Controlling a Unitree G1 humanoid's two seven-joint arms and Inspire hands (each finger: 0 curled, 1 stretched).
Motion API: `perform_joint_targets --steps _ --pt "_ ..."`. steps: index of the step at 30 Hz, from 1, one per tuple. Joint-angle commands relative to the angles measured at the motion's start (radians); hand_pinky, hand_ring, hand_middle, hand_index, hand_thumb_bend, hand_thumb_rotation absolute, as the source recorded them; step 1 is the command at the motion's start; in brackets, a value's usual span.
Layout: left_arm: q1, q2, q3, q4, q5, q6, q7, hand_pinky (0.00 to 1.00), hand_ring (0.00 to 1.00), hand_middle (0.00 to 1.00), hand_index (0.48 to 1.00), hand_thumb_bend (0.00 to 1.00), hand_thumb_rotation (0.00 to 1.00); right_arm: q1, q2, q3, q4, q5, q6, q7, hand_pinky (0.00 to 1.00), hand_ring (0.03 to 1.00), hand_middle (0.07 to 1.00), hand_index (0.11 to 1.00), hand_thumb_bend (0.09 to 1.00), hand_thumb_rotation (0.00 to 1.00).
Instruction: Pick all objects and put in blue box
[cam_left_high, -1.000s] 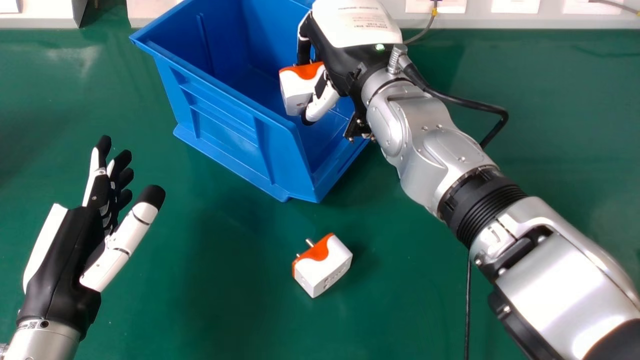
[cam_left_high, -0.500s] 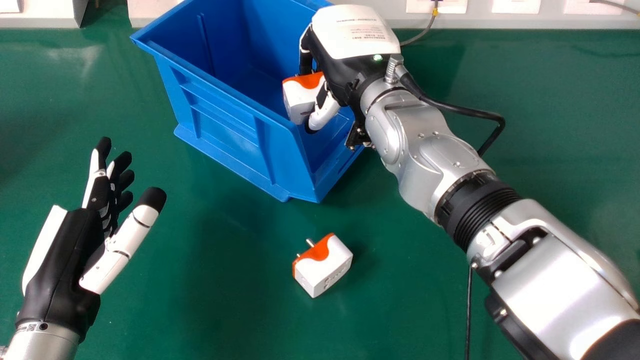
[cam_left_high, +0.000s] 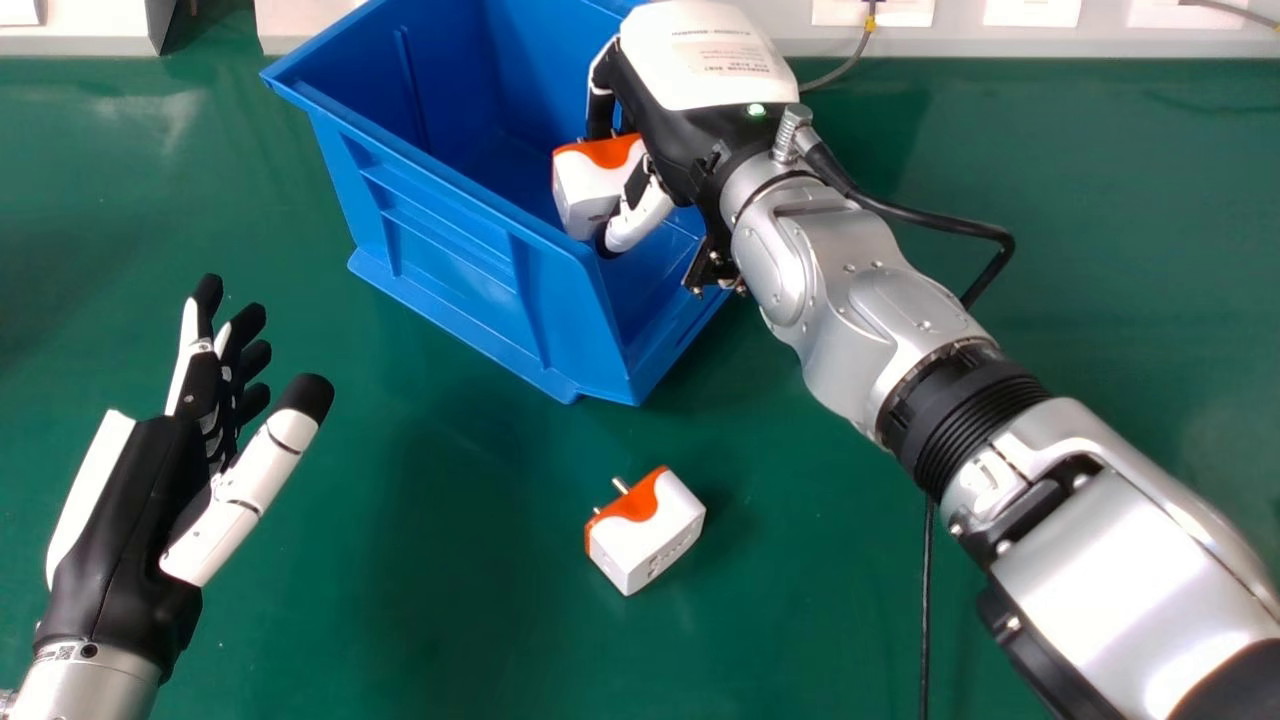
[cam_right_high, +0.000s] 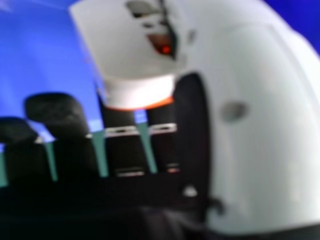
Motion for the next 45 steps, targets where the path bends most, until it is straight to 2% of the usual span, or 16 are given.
perform_joint_targets --steps 1,6,8,10,12,15,20,24,28,33,38,43,45 --pt "-0.006 -0.006 -0.003 -0.019 0.003 -0.007 0.007 0.96 0.98 0.99 0.976 0.64 0.72 -0.01 -0.014 -0.01 -0.037 0.004 -0.002 -0.025 0.09 0.142 0.468 0.471 0.528 0.0" --pt "-0.014 -0.005 -0.006 -0.007 0.003 -0.012 0.008 0.96 0.98 0.99 0.976 0.64 0.72 -0.007 -0.025 0.02 -0.058 -0.028 0.016 -0.02 0.13 0.188 0.479 0.468 0.526 0.0" --pt "-0.015 -0.005 -0.006 -0.008 0.0 -0.008 0.009 0.96 0.98 0.99 0.975 0.64 0.71 -0.004 -0.034 0.027 -0.066 -0.033 0.014 -0.014 0.3 0.41 0.617 0.589 0.55 0.11" --pt "-0.02 -0.004 -0.008 0.0 0.0 -0.01 0.009 0.96 0.98 0.99 0.974 0.63 0.71 0.001 -0.039 0.025 -0.073 -0.028 0.014 -0.008 0.42 0.558 0.709 0.673 0.563 0.18" --pt "-0.018 -0.004 -0.009 -0.006 0.001 -0.008 0.009 0.96 0.98 0.99 0.974 0.63 0.71 0.006 -0.042 0.024 -0.083 -0.026 0.019 -0.006 0.5 0.656 0.769 0.727 0.571 0.23" --pt "-0.018 -0.002 -0.009 -0.005 -0.001 -0.012 0.005 0.95 0.98 0.99 0.973 0.63 0.71 0.013 -0.048 0.026 -0.1 -0.029 0.024 -0.005 0.57 0.741 0.822 0.773 0.576 0.27" --pt "-0.02 -0.003 -0.009 -0.005 -0.002 -0.012 0.005 0.95 0.97 0.99 0.973 0.63 0.7 0.022 -0.055 0.024 -0.123 -0.029 0.029 -0.003 0.61 0.783 0.848 0.796 0.578 0.29" --pt "-0.026 0.001 -0.008 0.013 0.002 -0.02 0.004 0.95 0.97 0.99 0.972 0.63 0.7 0.037 -0.062 0.021 -0.149 -0.028 0.035 -0.007 0.63 0.804 0.861 0.807 0.579 0.3" --pt "-0.026 0.001 -0.007 0.014 0.001 -0.018 0.004 0.95 0.97 0.99 0.972 0.63 0.7 0.067 -0.085 0.016 -0.22 -0.031 0.048 0.0 0.64 0.817 0.87 0.815 0.579 0.3" --pt "-0.022 -0.002 -0.008 0.0 -0.003 -0.003 0.006 0.95 0.97 0.99 0.972 0.64 0.71 0.177 -0.141 -0.002 -0.448 -0.046 0.093 0.02 0.64 0.816 0.868 0.816 0.58 0.3" --pt "-0.027 -0.001 -0.008 0.008 -0.002 -0.005 0.005 0.95 0.97 0.99 0.973 0.64 0.7 0.349 -0.192 -0.054 -0.754 -0.069 0.154 0.025 0.65 0.821 0.871 0.815 0.577 0.29" --pt "-0.023 0.001 -0.005 -0.003 -0.006 0.001 0.003 0.95 0.98 0.99 0.973 0.65 0.71 0.521 -0.235 -0.101 -1.007 -0.104 0.174 0.017 0.66 0.828 0.878 0.814 0.574 0.27" --pt "-0.026 0.004 -0.004 0.003 -0.002 -0.001 0.004 0.95 0.98 0.99 0.974 0.65 0.71 0.588 -0.25 -0.121 -1.093 -0.123 0.172 0.014 0.67 0.828 0.879 0.814 0.573 0.26"
